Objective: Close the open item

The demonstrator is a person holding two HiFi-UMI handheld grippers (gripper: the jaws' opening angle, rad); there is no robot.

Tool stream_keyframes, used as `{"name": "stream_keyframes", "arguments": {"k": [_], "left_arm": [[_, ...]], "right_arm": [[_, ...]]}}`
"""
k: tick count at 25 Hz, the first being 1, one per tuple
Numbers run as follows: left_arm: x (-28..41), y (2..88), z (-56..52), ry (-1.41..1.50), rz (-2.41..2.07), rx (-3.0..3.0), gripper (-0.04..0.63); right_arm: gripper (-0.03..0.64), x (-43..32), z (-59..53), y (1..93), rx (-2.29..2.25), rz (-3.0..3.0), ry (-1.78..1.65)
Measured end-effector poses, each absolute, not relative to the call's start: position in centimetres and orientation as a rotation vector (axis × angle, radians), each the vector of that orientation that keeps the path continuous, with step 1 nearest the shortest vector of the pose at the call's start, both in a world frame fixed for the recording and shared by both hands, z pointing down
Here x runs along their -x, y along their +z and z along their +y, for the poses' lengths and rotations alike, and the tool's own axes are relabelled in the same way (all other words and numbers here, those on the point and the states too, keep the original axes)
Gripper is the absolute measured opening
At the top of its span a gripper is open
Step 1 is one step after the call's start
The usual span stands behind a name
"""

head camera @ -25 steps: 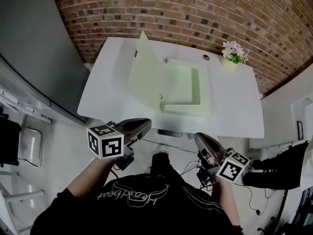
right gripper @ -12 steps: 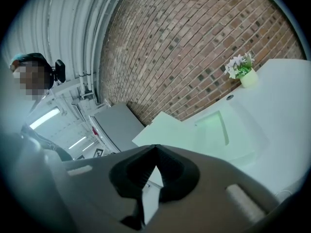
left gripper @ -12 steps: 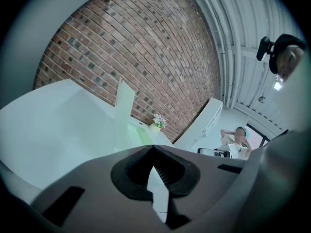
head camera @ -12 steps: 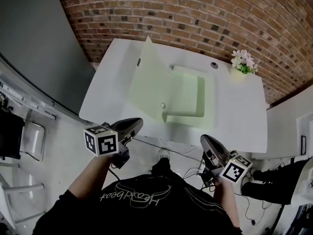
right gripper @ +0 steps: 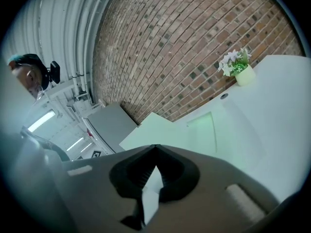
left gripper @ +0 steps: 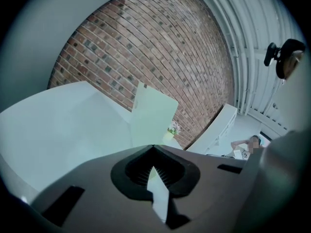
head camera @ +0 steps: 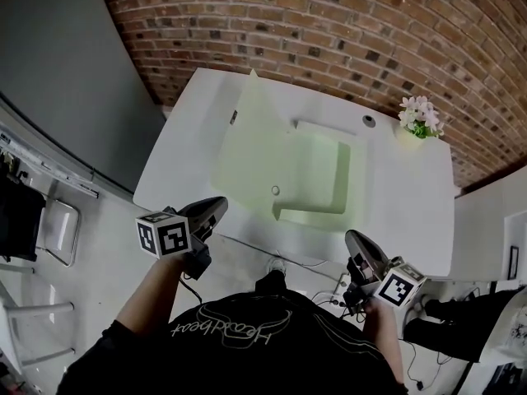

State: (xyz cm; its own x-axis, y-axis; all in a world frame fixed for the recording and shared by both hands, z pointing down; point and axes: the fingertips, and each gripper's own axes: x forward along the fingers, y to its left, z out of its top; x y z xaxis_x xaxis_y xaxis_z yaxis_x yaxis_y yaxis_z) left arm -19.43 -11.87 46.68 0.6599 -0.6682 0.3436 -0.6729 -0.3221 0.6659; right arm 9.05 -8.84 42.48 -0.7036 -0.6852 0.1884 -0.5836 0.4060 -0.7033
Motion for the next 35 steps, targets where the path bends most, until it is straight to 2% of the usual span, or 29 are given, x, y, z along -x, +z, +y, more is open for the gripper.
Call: {"name": "stream_keyframes", "arguments": {"k": [14,35], "left_arm": [[19.4,45.5,-15.3,-0.172,-1.013,-2.000,0.002],[14.7,45.4,-19.6,-0.104,-0.868,-2.062,0.002]], "right_arm": [[0.003,-13.6,-13.2,46.4,1.336,2.518,-1.230],[0.003,-20.4,-19.5,53.8,1.543,2.435,-1.320]]}}
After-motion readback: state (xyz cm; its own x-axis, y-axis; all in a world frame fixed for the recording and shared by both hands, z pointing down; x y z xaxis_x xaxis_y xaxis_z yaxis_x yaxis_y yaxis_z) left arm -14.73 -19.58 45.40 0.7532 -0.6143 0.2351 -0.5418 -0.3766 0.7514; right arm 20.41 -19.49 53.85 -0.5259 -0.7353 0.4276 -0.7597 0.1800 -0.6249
